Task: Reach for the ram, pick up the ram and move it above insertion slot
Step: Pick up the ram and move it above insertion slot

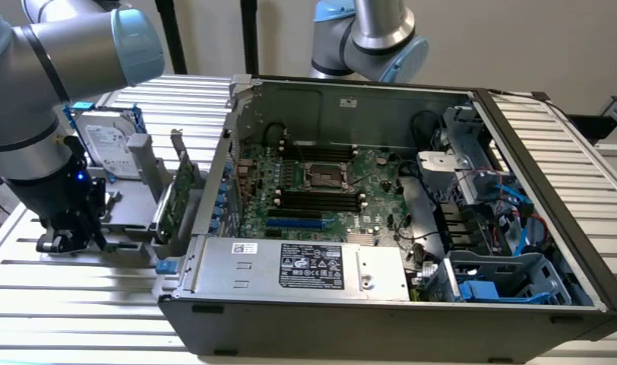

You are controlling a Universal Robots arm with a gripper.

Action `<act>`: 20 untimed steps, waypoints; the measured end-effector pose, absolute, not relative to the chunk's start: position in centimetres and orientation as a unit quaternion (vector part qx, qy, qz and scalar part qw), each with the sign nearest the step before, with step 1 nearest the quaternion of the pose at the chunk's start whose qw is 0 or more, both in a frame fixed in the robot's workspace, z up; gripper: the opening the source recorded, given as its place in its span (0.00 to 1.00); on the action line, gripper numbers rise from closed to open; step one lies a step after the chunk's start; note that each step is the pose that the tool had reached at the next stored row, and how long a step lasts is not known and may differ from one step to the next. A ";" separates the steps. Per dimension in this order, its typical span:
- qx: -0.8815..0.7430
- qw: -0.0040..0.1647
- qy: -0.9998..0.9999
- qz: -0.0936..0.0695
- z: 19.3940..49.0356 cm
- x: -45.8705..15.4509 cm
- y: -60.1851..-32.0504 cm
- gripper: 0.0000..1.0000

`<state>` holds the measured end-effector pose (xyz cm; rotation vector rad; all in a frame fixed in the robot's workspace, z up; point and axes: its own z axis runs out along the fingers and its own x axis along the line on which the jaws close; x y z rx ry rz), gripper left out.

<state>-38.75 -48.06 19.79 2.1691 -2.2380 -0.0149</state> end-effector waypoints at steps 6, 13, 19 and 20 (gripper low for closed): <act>0.697 0.013 -0.717 -0.005 20.5 -38.7 -48.1 0.13; 0.697 0.013 -0.717 -0.005 22.1 -38.7 -48.1 0.13; 0.698 0.013 -0.716 -0.005 24.7 -38.5 -48.1 0.13; 0.698 0.013 -0.716 -0.005 25.2 -38.4 -48.1 0.13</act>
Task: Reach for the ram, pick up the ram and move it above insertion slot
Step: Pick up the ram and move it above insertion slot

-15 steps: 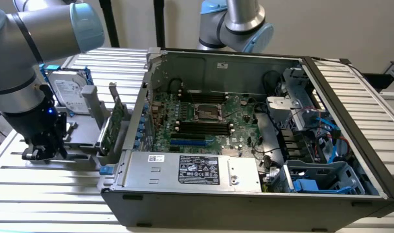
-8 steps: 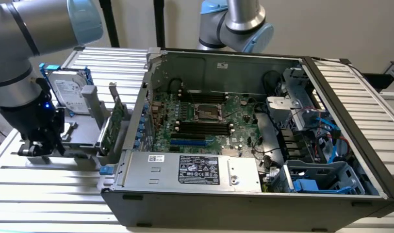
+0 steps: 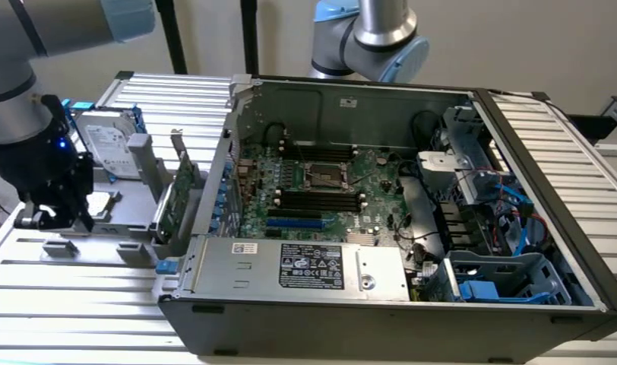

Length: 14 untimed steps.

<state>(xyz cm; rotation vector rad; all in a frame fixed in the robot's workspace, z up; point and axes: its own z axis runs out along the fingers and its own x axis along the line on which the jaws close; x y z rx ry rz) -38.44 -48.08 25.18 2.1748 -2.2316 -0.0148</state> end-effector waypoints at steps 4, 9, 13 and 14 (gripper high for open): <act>0.699 0.013 -0.715 -0.005 27.0 -38.0 -48.1 0.13; 0.700 0.013 -0.714 -0.005 29.3 -37.2 -48.1 0.13; 0.701 0.012 -0.713 -0.005 31.1 -36.1 -48.1 0.13; 0.701 0.012 -0.713 -0.005 31.5 -35.9 -48.1 0.13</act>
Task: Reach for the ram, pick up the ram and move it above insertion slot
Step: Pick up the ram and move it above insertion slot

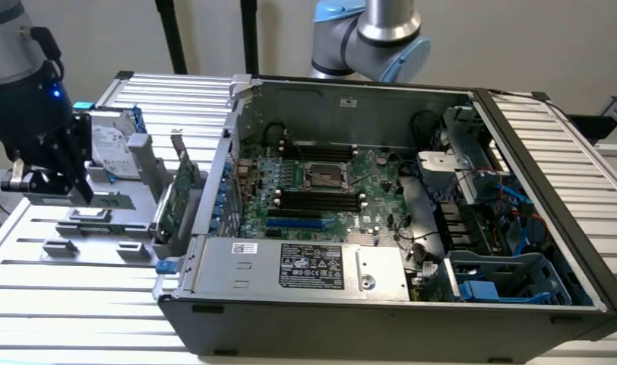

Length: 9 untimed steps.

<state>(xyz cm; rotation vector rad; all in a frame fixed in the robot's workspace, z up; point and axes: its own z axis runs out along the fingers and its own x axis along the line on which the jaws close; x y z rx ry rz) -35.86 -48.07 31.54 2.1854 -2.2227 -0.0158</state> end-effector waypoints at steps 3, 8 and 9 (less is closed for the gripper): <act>0.701 0.011 -0.713 -0.006 32.9 -34.9 -48.1 0.13; 0.702 0.010 -0.712 -0.008 35.2 -33.4 -48.1 0.13; 0.703 0.009 -0.712 -0.008 35.6 -33.1 -48.1 0.13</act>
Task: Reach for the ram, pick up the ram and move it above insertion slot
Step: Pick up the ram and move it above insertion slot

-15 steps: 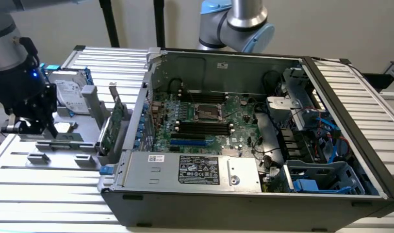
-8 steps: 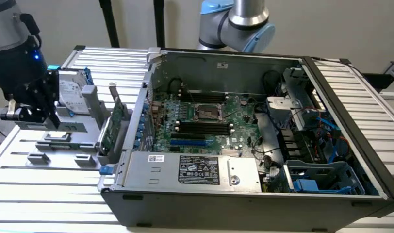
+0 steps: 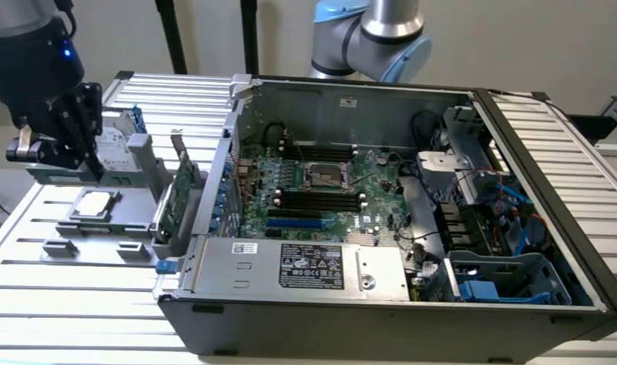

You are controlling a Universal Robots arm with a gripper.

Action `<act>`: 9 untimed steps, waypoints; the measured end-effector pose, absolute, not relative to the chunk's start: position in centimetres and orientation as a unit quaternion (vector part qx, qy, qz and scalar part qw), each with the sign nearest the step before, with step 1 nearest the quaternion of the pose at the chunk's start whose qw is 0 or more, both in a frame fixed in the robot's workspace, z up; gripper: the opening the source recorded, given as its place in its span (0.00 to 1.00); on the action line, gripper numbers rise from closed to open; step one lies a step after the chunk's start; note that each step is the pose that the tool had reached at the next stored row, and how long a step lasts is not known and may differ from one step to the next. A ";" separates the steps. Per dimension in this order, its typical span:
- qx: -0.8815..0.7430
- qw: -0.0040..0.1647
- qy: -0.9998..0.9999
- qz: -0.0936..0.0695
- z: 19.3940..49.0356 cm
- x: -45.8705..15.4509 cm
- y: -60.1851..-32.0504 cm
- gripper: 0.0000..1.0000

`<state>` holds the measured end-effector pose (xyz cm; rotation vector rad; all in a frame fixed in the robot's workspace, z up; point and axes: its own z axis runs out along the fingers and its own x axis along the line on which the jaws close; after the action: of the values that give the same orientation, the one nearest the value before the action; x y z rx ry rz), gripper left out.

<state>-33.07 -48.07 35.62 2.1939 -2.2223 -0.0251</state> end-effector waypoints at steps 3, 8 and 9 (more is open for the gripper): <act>0.703 0.008 -0.711 -0.009 37.0 -32.1 -48.1 0.13; 0.704 0.006 -0.711 -0.011 39.2 -30.1 -48.1 0.13; 0.704 0.006 -0.711 -0.012 39.5 -29.7 -48.1 0.13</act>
<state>-29.67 -48.07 39.46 2.2023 -2.2242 -0.0373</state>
